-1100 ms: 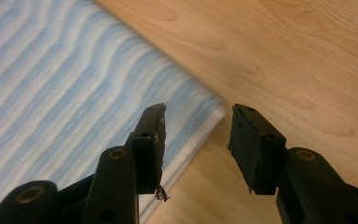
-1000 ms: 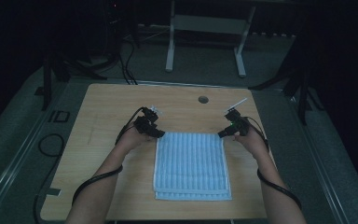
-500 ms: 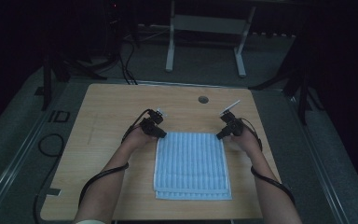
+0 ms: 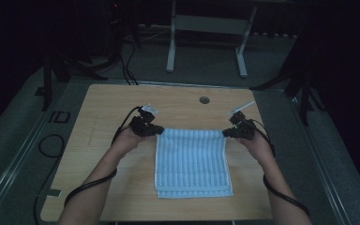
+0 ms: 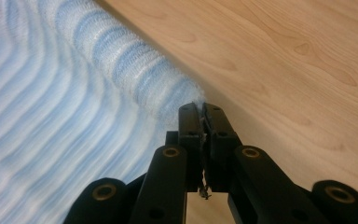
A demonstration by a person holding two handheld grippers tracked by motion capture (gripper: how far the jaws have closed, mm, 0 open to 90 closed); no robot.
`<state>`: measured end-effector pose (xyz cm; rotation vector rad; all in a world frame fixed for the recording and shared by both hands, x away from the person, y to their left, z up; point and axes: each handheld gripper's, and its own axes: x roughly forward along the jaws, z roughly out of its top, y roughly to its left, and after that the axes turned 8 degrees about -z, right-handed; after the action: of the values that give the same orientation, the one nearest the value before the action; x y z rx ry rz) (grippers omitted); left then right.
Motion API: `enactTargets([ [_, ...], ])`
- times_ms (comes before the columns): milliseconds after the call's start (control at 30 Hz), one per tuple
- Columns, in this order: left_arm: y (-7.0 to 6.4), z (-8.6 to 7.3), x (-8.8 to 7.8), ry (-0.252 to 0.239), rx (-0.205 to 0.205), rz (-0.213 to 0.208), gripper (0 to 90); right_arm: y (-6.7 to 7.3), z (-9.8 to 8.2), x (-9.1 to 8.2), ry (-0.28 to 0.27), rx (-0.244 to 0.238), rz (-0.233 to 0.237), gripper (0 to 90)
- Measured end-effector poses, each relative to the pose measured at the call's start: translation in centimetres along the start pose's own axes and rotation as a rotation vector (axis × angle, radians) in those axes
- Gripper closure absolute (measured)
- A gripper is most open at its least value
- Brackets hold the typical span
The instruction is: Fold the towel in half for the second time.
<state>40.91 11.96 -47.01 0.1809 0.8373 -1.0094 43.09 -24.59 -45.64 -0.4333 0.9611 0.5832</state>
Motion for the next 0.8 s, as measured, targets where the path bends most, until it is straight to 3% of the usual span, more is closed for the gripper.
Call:
enactTargets([
  [200,-4.9,-1.7,-2.6,-0.051,0.093,-0.042,86.8,2.7,-3.6,-4.1,-0.077,-0.049,0.002,86.9],
  [233,-5.6,-2.1,-2.9,-0.052,0.102,-0.065,86.7,3.3,-4.3,-4.7,-0.095,-0.061,0.001,86.9],
  [300,-7.1,-3.0,-3.4,-0.051,0.133,-0.069,86.7,4.3,-5.7,-5.8,-0.11,-0.065,0.009,86.9],
  [333,-7.7,-3.5,-3.6,-0.046,0.136,-0.093,86.7,4.9,-6.4,-6.3,-0.115,-0.08,0.009,86.9],
  [500,-10.3,-6.4,-3.7,-0.014,0.153,-0.128,86.6,7.4,-9.6,-7.5,-0.103,-0.104,0.034,86.8],
  [633,-11.4,-8.5,-3.2,0.035,0.155,-0.17,86.3,9.0,-11.9,-6.8,-0.045,-0.116,0.092,85.5],
  [700,-11.6,-9.1,-3.3,0.062,0.157,-0.18,84.7,9.8,-12.9,-6.5,-0.02,-0.123,0.106,77.8],
  [733,-11.7,-9.2,-3.4,0.055,0.159,-0.158,79.5,9.9,-13.3,-6.6,-0.014,-0.126,0.114,70.9],
  [800,-11.6,-9.2,-3.7,0.058,0.148,-0.142,65.4,9.8,-13.4,-7.1,-0.031,-0.109,0.085,68.0],
])
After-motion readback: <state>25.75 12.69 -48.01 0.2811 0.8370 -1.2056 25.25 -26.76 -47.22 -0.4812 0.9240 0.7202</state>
